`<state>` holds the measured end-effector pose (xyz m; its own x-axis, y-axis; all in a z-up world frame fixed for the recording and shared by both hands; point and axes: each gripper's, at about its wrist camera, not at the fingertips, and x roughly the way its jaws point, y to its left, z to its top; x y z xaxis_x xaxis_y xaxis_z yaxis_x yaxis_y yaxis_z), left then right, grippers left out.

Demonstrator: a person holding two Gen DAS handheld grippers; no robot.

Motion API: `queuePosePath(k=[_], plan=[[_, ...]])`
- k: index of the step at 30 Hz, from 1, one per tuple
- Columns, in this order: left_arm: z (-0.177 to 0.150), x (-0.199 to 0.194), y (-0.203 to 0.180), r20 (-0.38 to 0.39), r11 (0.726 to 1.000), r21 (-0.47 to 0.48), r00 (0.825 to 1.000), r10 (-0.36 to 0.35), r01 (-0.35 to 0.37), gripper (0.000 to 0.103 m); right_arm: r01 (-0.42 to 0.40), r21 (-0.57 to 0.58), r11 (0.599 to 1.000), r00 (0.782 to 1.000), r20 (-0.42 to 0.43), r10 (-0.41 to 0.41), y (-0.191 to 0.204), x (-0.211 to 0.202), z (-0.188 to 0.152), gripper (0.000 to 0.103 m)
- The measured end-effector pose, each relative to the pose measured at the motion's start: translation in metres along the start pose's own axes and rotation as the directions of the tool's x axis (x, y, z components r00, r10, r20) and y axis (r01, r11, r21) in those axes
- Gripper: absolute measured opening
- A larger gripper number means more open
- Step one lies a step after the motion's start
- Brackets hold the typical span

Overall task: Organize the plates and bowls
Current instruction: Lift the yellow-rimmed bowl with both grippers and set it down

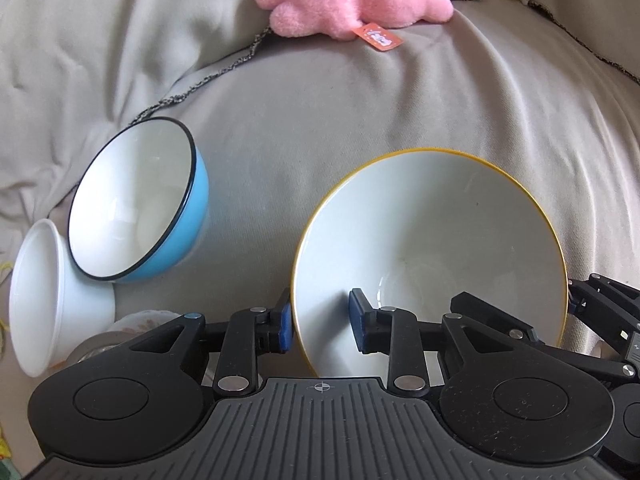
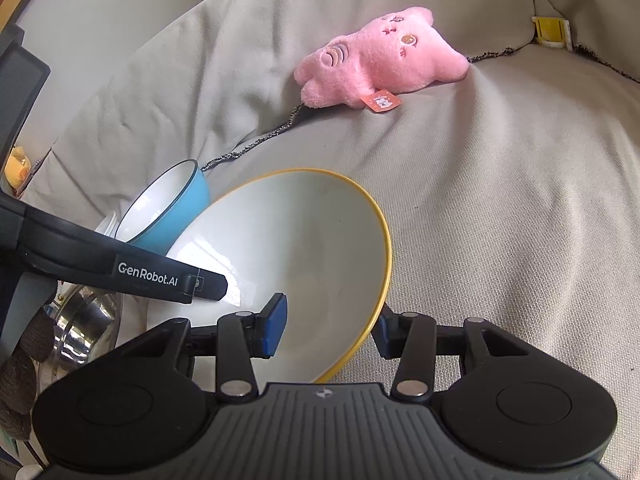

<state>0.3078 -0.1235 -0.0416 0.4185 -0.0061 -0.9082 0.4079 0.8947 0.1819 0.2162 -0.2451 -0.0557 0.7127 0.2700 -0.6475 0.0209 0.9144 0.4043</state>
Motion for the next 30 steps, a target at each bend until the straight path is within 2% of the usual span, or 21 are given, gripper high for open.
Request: queuePosePath(k=[11,15,26,30], plan=[[0.000,-0.001,-0.001,0.000,1.000,0.001,1.000,-0.005,0.005,0.033,-0.001,0.000,1.000,1.000,0.004,0.001,0.001,-0.001,0.001,0.045],[-0.001,-0.001,0.005,0.016,0.998,-0.037,0.998,-0.057,0.057,0.038,0.004,-0.010,1.000,1.000,0.018,-0.004,0.002,-0.002,0.000,0.045],[-0.008,-0.006,0.013,0.041,0.991,-0.076,0.993,-0.108,0.111,0.037,0.017,-0.020,1.000,1.000,0.024,-0.017,0.002,0.000,0.003,0.045],[-0.013,-0.012,0.020,0.100,0.978,-0.113,0.981,-0.163,0.174,0.037,0.053,-0.012,0.999,0.998,0.034,-0.052,0.000,0.002,0.004,0.045]])
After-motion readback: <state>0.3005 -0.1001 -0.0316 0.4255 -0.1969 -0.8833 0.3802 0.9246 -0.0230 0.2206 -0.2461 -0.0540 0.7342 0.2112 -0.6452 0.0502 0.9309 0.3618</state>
